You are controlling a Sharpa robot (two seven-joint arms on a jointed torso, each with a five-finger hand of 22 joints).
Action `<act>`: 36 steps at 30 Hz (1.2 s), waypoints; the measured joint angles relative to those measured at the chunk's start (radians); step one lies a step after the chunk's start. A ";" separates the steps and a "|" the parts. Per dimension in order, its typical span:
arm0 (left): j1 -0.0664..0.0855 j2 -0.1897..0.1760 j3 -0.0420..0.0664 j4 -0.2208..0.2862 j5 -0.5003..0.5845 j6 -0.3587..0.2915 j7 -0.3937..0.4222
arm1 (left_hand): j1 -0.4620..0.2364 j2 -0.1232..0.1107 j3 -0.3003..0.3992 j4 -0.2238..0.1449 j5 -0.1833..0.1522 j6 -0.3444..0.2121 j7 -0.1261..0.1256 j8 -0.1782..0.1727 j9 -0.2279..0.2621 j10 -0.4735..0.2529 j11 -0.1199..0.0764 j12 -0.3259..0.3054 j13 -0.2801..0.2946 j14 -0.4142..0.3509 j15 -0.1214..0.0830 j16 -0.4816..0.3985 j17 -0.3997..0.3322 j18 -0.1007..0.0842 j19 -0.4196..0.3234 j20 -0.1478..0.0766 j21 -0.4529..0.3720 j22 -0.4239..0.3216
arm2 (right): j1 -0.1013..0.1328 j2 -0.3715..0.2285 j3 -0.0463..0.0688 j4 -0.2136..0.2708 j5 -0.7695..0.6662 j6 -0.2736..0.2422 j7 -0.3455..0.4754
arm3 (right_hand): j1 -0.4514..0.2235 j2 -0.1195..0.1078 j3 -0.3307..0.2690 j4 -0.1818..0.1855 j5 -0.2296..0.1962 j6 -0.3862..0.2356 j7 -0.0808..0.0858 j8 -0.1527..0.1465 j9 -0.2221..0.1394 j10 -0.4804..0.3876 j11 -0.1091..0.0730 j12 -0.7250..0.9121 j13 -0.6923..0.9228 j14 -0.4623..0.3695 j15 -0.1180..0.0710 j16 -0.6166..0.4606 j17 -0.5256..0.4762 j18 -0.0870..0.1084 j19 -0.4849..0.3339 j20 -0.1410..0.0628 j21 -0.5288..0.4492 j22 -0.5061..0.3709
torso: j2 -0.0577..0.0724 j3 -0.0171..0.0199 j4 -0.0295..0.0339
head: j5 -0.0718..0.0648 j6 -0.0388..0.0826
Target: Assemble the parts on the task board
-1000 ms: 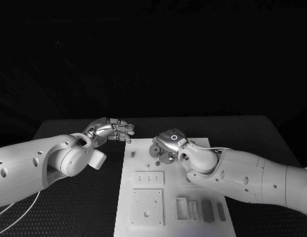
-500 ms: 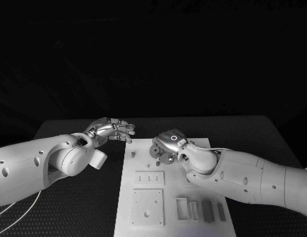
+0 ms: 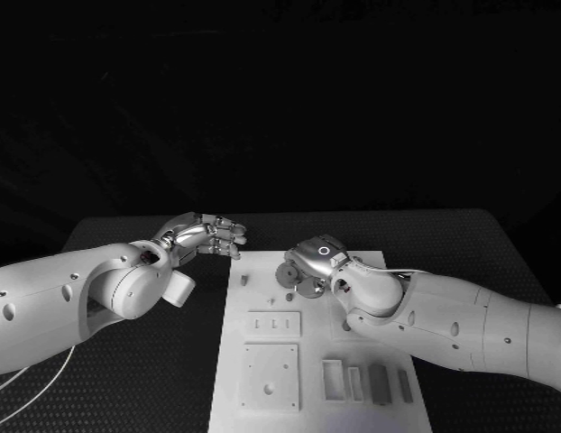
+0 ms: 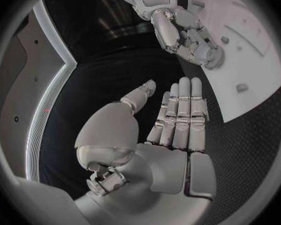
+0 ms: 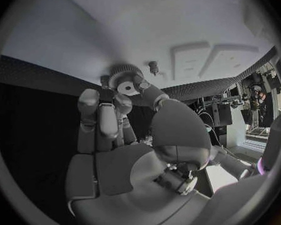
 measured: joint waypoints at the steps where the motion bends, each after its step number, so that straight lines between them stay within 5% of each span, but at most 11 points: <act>1: 0.000 0.000 0.000 0.000 0.000 0.000 0.000 | 0.000 0.000 0.000 0.000 0.000 0.000 0.000 0.000 0.000 0.000 0.000 0.000 0.000 0.000 0.000 0.000 0.000 0.000 0.000 0.000 0.000 0.000 | 0.000 0.000 0.000 0.000 0.001 0.000 0.000 | -0.003 -0.005 0.003 0.004 0.000 0.000 0.000 0.000 0.000 0.000 0.000 -0.002 0.000 0.001 0.001 0.000 -0.002 0.000 0.000 0.000 0.000 0.000 | 0.000 -0.0001 0.0000 | 0.000 0.000; 5: 0.000 0.000 0.000 0.000 0.000 0.000 0.000 | 0.000 0.000 0.000 0.000 0.000 0.000 0.000 0.000 0.000 0.000 0.000 0.000 0.000 0.000 0.000 0.000 0.001 0.000 0.000 0.000 0.000 0.000 | 0.000 0.001 0.000 -0.002 0.013 -0.002 0.000 | -0.009 -0.032 0.009 0.020 0.000 0.002 -0.002 -0.022 0.004 -0.004 0.008 -0.013 -0.002 -0.009 0.004 -0.008 -0.012 0.000 0.001 0.001 -0.006 0.000 | 0.000 0.0001 0.0000 | 0.000 0.000; 10: 0.000 0.000 0.000 0.000 0.000 0.000 0.000 | 0.000 0.000 0.000 0.000 0.000 0.000 0.000 0.000 0.000 0.000 0.000 0.000 0.000 0.000 0.000 -0.003 0.001 0.000 0.000 0.000 0.000 0.000 | 0.000 0.000 0.000 -0.004 0.028 -0.002 0.001 | -0.007 -0.056 0.016 0.036 0.001 -0.031 0.031 -0.068 -0.011 -0.005 0.027 -0.013 -0.003 -0.010 0.020 -0.008 -0.015 0.000 0.006 -0.002 -0.010 0.000 | 0.000 0.0000 0.0004 | -0.001 0.000; 14: 0.000 0.000 0.000 0.000 0.000 0.000 0.000 | 0.000 0.000 0.000 0.000 0.000 0.000 0.000 0.000 0.000 0.000 0.000 -0.004 0.000 0.000 0.000 -0.004 0.001 0.000 0.000 0.000 0.000 0.000 | -0.002 -0.004 -0.002 -0.005 0.037 -0.002 0.002 | -0.004 -0.067 0.018 0.051 0.001 -0.069 0.035 -0.086 -0.026 -0.011 0.033 -0.013 -0.003 -0.010 0.020 -0.008 -0.015 0.000 0.011 -0.004 -0.010 0.000 | 0.000 0.0000 0.0005 | -0.002 0.000; 29: 0.000 0.000 0.000 -0.003 0.000 0.000 -0.001 | 0.000 0.000 0.000 0.000 0.000 0.000 0.000 -0.004 -0.001 0.000 0.000 -0.004 0.001 0.004 0.004 -0.004 0.003 0.000 0.000 0.000 -0.004 0.001 | -0.001 -0.054 0.000 0.044 0.079 -0.015 0.013 | 0.000 -0.081 0.021 0.065 0.001 -0.074 0.033 -0.087 -0.029 -0.010 0.032 -0.013 -0.003 -0.010 0.020 -0.008 -0.009 0.000 0.011 -0.004 -0.010 0.000 | 0.000 -0.0007 0.0012 | -0.002 -0.003; 32: 0.000 -0.002 0.000 -0.003 0.000 0.000 -0.001 | 0.000 0.000 0.000 0.000 0.000 0.000 0.000 -0.004 -0.001 0.000 0.000 -0.004 0.001 0.004 0.004 -0.004 0.004 0.000 0.000 0.000 -0.004 0.001 | 0.006 -0.082 0.007 0.067 0.093 -0.029 0.020 | 0.000 -0.081 0.019 0.069 0.001 -0.071 0.030 -0.084 -0.029 -0.007 0.029 -0.013 -0.003 -0.008 0.023 -0.008 -0.004 0.000 0.012 -0.003 -0.010 0.000 | 0.000 -0.0007 0.0011 | -0.002 -0.003; 36: 0.000 -0.007 0.000 -0.002 0.000 0.000 -0.001 | 0.000 0.000 0.000 0.000 0.000 0.000 0.000 -0.004 -0.001 0.000 0.000 -0.004 0.001 0.004 0.004 -0.004 0.004 0.000 0.000 0.000 -0.004 0.001 | 0.027 -0.133 0.032 0.119 0.128 -0.052 0.037 | 0.000 -0.081 0.018 0.075 0.001 -0.054 0.032 -0.072 -0.026 -0.003 0.032 -0.013 -0.003 -0.007 0.024 -0.008 0.001 0.000 0.010 -0.004 -0.010 0.000 | 0.000 -0.0007 -0.0011 | -0.003 -0.001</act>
